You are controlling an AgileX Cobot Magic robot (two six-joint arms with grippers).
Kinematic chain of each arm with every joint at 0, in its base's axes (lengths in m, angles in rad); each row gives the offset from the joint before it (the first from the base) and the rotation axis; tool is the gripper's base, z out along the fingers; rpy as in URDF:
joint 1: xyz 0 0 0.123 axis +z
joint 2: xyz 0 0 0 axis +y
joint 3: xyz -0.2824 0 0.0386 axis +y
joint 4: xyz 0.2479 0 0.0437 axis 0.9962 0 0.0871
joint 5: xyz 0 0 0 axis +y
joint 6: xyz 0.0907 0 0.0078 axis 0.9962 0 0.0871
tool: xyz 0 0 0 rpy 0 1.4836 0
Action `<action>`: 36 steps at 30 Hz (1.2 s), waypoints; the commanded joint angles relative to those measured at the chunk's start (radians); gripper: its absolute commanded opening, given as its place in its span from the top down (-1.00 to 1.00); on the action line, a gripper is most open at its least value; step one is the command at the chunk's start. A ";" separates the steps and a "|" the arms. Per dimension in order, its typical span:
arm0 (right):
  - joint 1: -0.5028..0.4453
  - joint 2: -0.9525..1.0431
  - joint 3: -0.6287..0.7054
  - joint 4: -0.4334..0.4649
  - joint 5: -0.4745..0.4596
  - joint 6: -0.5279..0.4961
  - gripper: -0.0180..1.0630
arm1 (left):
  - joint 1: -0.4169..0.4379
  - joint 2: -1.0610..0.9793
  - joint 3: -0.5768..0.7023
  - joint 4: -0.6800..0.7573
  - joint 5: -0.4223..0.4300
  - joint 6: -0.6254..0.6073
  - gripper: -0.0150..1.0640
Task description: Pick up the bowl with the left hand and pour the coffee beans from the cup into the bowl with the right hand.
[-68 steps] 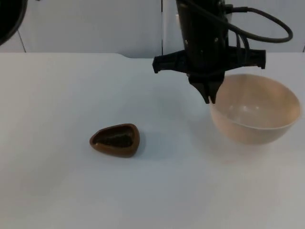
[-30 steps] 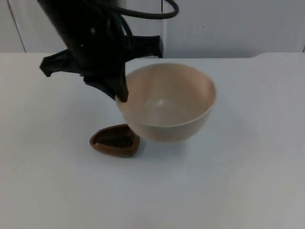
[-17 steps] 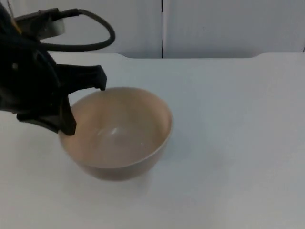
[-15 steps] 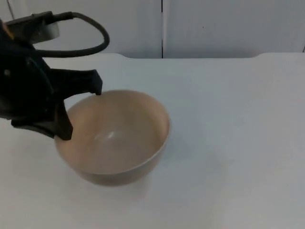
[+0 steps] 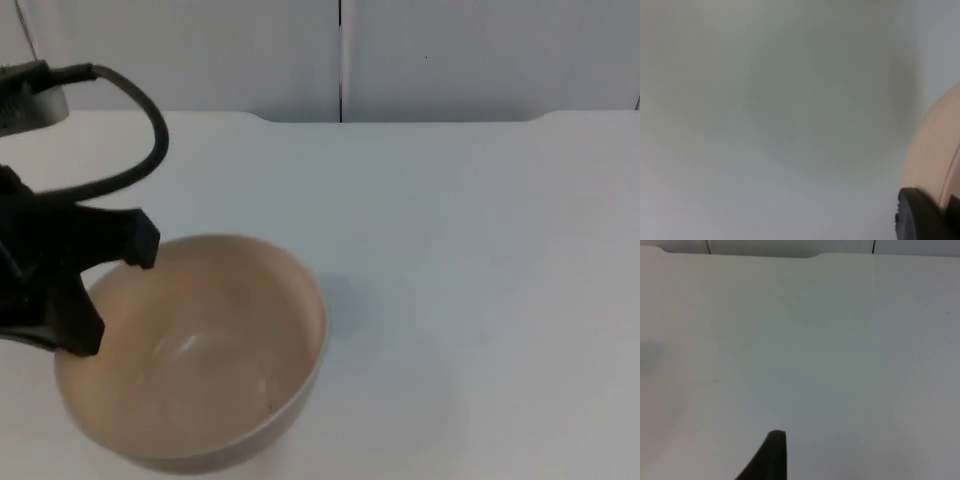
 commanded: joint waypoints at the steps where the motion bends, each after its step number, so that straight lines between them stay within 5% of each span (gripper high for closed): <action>1: -0.006 -0.003 0.001 0.000 -0.007 0.004 -0.98 | 0.001 -0.011 0.014 -0.017 -0.003 0.012 0.98; 22: -0.006 -0.003 -0.018 0.009 -0.012 0.004 -0.98 | 0.001 -0.011 0.063 -0.050 -0.019 0.109 0.98; 36: -0.006 0.296 -0.167 0.000 -0.069 0.004 -0.98 | 0.001 -0.011 0.063 -0.052 -0.010 0.112 0.98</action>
